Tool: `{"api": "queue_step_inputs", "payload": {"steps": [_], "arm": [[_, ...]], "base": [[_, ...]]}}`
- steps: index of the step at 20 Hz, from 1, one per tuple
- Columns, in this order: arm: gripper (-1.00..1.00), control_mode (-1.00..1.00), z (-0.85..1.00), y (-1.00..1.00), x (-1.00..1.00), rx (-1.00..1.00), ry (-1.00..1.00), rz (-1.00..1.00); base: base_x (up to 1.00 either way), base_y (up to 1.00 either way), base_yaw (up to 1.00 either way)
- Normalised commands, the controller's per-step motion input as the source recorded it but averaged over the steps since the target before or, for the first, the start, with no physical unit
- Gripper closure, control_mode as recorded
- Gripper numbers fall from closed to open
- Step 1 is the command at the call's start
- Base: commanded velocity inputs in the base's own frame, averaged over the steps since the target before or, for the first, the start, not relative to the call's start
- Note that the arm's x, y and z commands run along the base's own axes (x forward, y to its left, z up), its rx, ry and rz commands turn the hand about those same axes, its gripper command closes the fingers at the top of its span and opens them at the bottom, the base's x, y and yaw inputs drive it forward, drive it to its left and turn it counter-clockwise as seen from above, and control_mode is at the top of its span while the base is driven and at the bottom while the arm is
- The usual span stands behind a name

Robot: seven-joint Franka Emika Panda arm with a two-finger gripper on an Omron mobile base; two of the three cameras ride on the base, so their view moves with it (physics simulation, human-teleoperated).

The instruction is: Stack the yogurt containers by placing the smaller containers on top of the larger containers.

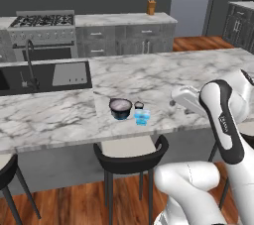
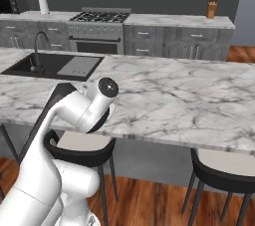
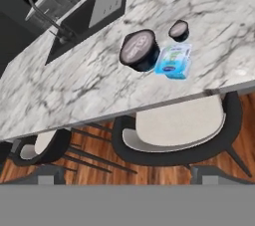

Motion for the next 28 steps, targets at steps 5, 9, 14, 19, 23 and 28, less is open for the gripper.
{"api": "queue_step_inputs", "payload": {"steps": [5, 9, 14, 19, 23, 28], "arm": [[-1.00, -1.00, -0.20, 0.00, 0.13, 0.03, 0.05, 0.00], [-1.00, -1.00, -0.08, 0.00, 0.15, 0.08, 0.01, 0.00], [-1.00, -1.00, -0.03, 0.00, 0.15, 0.10, 0.02, 0.00], [-1.00, -1.00, -0.15, 0.00, 0.19, 0.06, 0.05, 0.00], [-1.00, -1.00, -0.24, 0.00, 0.26, 0.01, 0.08, 0.00], [-1.00, -1.00, -0.23, 0.00, 0.27, 0.01, 0.06, 0.00]], "base": [[0.00, 0.00, 0.00], [0.00, 0.00, 0.00], [0.00, 0.00, 0.00], [0.00, 0.00, 0.00], [0.00, 0.00, 0.00], [0.00, 0.00, 0.00]]}}
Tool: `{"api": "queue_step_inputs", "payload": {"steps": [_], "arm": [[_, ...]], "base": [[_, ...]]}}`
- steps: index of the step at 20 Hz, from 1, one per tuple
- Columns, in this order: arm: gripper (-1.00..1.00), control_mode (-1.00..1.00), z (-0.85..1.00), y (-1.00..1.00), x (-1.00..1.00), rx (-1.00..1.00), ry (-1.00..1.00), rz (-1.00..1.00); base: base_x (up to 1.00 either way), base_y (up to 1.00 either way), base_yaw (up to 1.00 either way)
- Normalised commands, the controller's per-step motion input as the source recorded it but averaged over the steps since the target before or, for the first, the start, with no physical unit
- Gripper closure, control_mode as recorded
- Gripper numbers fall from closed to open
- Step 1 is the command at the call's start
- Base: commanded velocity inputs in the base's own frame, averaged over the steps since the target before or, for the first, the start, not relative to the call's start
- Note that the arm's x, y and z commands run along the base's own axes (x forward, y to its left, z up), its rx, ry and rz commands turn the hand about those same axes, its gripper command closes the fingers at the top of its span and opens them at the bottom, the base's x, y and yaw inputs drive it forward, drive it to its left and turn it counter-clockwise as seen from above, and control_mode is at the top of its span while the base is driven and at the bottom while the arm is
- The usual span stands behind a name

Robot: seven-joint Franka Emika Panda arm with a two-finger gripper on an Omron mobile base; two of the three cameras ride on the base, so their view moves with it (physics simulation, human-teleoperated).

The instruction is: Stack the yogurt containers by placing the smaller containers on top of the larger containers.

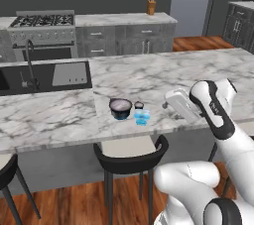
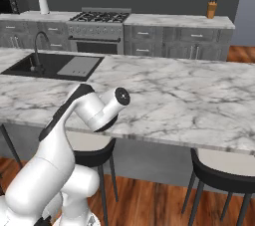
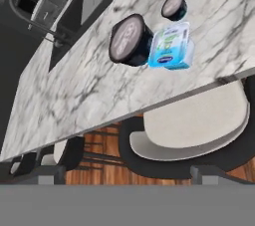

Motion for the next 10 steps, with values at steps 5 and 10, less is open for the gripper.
{"api": "queue_step_inputs", "payload": {"steps": [5, 10], "arm": [[-1.00, -1.00, -0.16, 0.00, 0.19, 0.04, 0.02, 0.00], [-1.00, -1.00, -0.10, 0.00, 0.15, 0.04, 0.00, 0.00]], "base": [[0.00, 0.00, 0.00], [0.00, 0.00, 0.00]]}}
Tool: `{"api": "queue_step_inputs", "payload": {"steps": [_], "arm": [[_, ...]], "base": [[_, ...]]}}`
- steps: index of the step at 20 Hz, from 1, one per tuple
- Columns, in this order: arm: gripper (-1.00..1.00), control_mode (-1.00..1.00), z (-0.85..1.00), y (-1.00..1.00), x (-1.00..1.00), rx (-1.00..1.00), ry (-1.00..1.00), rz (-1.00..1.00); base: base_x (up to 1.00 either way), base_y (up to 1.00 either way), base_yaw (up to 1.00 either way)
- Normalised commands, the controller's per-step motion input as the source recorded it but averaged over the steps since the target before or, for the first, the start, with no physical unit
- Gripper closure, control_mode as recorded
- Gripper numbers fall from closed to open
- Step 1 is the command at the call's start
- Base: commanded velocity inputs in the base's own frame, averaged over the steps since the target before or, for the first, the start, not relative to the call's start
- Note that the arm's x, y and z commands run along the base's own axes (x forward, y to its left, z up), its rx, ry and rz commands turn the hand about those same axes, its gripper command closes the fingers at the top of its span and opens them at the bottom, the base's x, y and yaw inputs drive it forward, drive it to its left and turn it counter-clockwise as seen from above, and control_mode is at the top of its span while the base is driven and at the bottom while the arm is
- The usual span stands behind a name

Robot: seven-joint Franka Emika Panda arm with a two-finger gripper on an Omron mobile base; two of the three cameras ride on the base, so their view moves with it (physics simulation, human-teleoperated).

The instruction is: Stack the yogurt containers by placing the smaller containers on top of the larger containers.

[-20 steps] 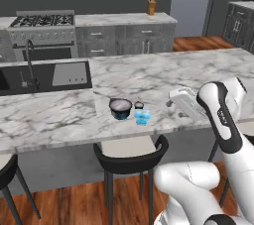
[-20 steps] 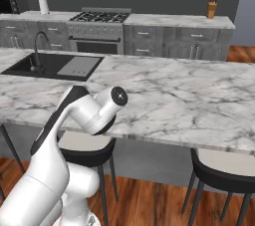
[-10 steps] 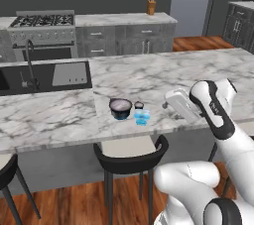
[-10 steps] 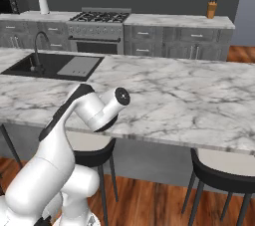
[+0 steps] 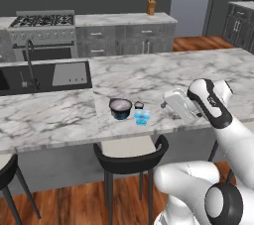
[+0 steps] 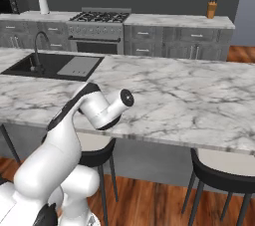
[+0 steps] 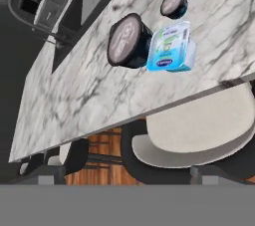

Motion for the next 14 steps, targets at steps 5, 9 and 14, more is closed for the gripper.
{"api": "queue_step_inputs", "payload": {"steps": [5, 9, 14], "arm": [[-1.00, -1.00, -0.12, 0.00, 0.20, 0.00, 0.00, 0.00], [-1.00, -1.00, -0.14, 0.02, 0.23, 0.00, 0.01, 0.00], [-1.00, -1.00, -0.16, 0.07, 0.14, 0.00, 0.00, 0.00]], "base": [[0.00, 0.00, 0.00], [0.00, 0.00, 0.00], [0.00, 0.00, 0.00]]}}
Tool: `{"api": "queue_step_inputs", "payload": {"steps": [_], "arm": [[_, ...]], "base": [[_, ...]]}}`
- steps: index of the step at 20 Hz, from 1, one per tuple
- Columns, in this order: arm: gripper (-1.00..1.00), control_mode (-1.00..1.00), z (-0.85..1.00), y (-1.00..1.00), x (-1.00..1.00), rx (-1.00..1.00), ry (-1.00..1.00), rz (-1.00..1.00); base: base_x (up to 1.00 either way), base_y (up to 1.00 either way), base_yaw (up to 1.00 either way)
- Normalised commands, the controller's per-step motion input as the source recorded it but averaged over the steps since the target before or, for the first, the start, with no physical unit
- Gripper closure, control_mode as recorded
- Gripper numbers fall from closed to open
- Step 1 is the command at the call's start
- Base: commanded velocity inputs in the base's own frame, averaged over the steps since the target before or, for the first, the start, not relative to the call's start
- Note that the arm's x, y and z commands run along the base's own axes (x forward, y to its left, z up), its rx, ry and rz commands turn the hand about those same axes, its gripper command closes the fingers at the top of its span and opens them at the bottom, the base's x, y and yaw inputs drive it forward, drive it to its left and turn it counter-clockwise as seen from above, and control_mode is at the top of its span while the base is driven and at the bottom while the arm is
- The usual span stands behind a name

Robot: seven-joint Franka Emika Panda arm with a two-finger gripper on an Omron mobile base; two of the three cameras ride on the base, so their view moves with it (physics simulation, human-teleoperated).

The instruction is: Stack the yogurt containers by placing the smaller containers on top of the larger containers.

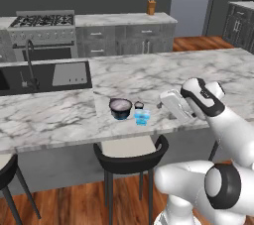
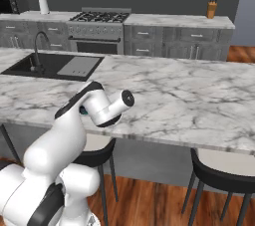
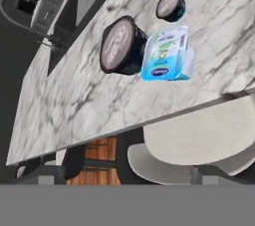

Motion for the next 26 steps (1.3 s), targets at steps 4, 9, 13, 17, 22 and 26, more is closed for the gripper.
{"api": "queue_step_inputs", "payload": {"steps": [4, 9, 13, 17, 22, 26], "arm": [[-1.00, -1.00, -0.20, 0.05, 0.15, 0.00, 0.01, 0.00], [-1.00, -1.00, -0.17, 0.01, 0.15, 0.00, 0.00, 0.00], [-1.00, -1.00, -0.12, 0.01, 0.13, 0.00, 0.00, 0.00], [-1.00, -1.00, 0.00, 0.09, 0.12, 0.00, 0.00, 0.00], [-1.00, -1.00, -0.04, 0.10, 0.14, 0.00, 0.00, 0.00], [-1.00, -1.00, -0.17, 0.00, 0.16, 0.00, 0.00, 0.00]], "base": [[0.00, 0.00, 0.00], [0.00, 0.00, 0.00], [0.00, 0.00, 0.00], [0.00, 0.00, 0.00], [0.00, 0.00, 0.00], [0.00, 0.00, 0.00]]}}
